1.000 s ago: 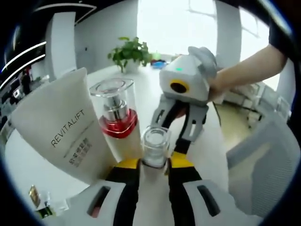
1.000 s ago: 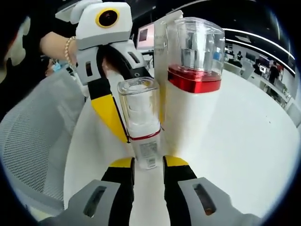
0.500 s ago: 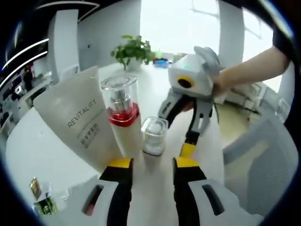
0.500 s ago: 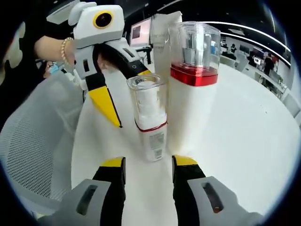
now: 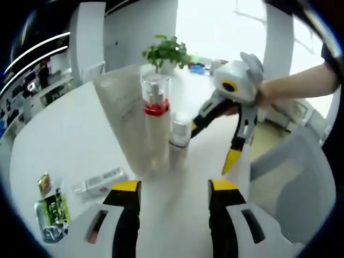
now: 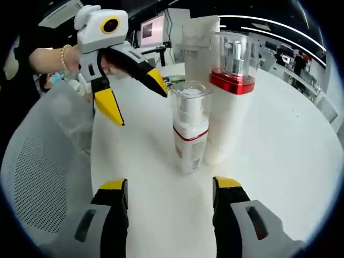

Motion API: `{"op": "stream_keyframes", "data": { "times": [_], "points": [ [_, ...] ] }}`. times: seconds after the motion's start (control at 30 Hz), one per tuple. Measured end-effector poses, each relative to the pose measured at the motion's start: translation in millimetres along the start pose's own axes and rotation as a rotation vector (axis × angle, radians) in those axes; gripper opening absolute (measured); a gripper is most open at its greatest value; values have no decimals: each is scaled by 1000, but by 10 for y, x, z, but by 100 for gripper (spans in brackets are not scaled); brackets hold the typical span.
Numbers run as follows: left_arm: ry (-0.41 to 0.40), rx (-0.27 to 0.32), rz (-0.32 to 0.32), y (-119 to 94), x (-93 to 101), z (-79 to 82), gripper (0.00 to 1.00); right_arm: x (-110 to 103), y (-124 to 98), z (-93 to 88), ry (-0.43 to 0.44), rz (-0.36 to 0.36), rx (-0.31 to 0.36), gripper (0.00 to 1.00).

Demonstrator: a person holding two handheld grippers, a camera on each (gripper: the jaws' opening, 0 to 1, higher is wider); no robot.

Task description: Arrange the skincare products in the storage area until every visible bottle or jar stands upright without overlapping.

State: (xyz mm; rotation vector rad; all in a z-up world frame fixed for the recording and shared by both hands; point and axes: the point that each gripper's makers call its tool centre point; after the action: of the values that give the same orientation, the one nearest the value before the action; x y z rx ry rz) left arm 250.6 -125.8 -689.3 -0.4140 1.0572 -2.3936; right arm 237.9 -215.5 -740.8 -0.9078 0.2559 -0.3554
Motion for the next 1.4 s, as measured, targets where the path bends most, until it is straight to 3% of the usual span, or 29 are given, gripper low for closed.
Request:
{"op": "stream_keyframes", "data": {
  "times": [0.3,0.43,0.67,0.9,1.0,1.23,1.4],
  "points": [
    [-153,10,54,-374,-143,-449,51,-193,-72,128,61,-31,51,74],
    [-184,6,72,-494,-156,-564,58,-270,-122,228,89,-41,93,75],
    [-237,27,106,-760,-217,-770,62,-378,-139,244,110,-63,101,76],
    [-261,47,119,-960,-134,-854,68,-480,-219,267,173,-88,158,78],
    [-273,59,127,-1055,-199,-925,70,-500,-244,261,199,-99,173,79],
    [-315,72,145,-1301,-305,-1018,76,-549,-306,273,246,-133,188,84],
    [-368,109,123,-1412,-264,-1037,79,-559,-329,269,268,-149,184,88]
  ]
}}
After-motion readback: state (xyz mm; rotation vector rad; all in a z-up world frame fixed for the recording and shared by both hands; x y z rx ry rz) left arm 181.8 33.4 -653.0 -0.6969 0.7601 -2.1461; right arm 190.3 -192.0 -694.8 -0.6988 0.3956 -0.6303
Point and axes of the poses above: the point that each gripper's makers call its tool centre point, and the gripper's own axes: y roughly forward along the fingers, x roughly to its right, z roughly out of its top, and after that the axes turned 10 degrees about -x, right-handed
